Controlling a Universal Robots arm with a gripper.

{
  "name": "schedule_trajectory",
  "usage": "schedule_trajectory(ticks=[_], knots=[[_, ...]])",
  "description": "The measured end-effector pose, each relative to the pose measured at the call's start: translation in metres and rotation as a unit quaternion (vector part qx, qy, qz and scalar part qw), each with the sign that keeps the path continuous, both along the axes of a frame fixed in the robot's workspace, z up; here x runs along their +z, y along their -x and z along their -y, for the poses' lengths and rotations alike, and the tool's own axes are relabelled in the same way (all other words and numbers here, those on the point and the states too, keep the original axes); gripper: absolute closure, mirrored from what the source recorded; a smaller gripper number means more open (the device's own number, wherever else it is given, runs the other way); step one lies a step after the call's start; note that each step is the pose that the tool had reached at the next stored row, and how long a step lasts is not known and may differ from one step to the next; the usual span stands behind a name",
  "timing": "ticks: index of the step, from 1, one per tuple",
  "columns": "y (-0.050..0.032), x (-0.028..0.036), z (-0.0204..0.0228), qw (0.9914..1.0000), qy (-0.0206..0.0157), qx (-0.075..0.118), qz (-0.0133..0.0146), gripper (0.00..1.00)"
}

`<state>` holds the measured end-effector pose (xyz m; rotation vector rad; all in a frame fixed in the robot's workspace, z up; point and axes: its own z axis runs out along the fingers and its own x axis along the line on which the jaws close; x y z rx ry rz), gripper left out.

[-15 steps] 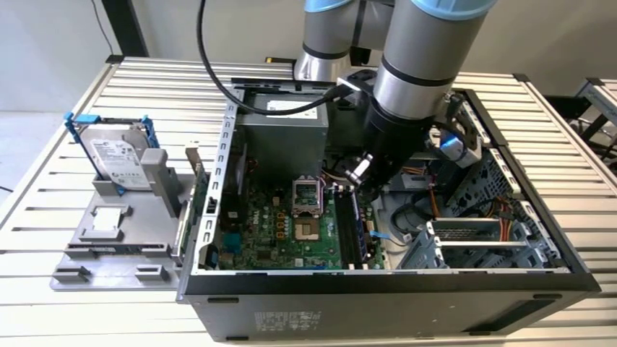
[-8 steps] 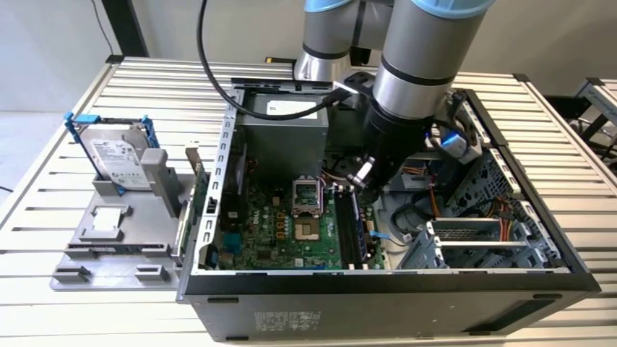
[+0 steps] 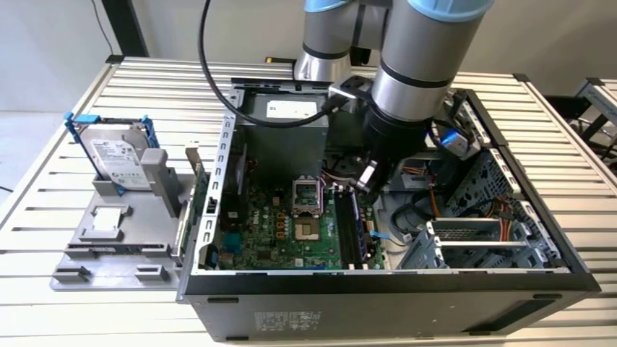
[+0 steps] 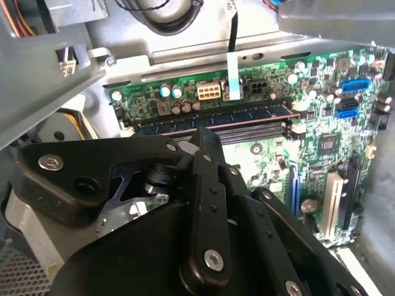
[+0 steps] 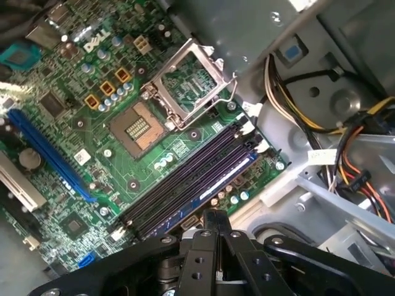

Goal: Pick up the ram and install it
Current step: 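Press down the ram until it locks into place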

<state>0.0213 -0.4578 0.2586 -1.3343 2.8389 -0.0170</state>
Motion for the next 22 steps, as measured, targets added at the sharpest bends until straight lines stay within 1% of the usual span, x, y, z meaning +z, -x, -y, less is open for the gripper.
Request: schedule_trajectory(ticks=[3, 5, 8, 11, 13, 17, 20, 22], knots=[[0.0001, -0.0031, 0.0, 0.99976, 0.0, 0.022, 0.0, 1.0], [0.0001, -0.0055, 0.0, 0.9993, 0.0, 0.037, -0.0001, 1.0], [0.0001, -0.0095, 0.0, 0.99832, 0.0, 0.058, -0.0001, 1.0], [0.0001, -0.0112, 0.0001, 0.997, 0.0, 0.077, -0.0001, 1.0], [0.0001, -0.0118, 0.0001, 0.99589, 0.0001, 0.091, -0.0001, 1.0], [0.0001, -0.0127, 0.0002, 0.99328, 0.0, 0.116, -0.0001, 1.0], [0.0001, -0.0138, 0.0003, 0.99088, 0.0, 0.135, -0.0001, 1.0], [0.0001, -0.0146, 0.0004, 0.98896, 0.0, 0.148, -0.0001, 1.0]])
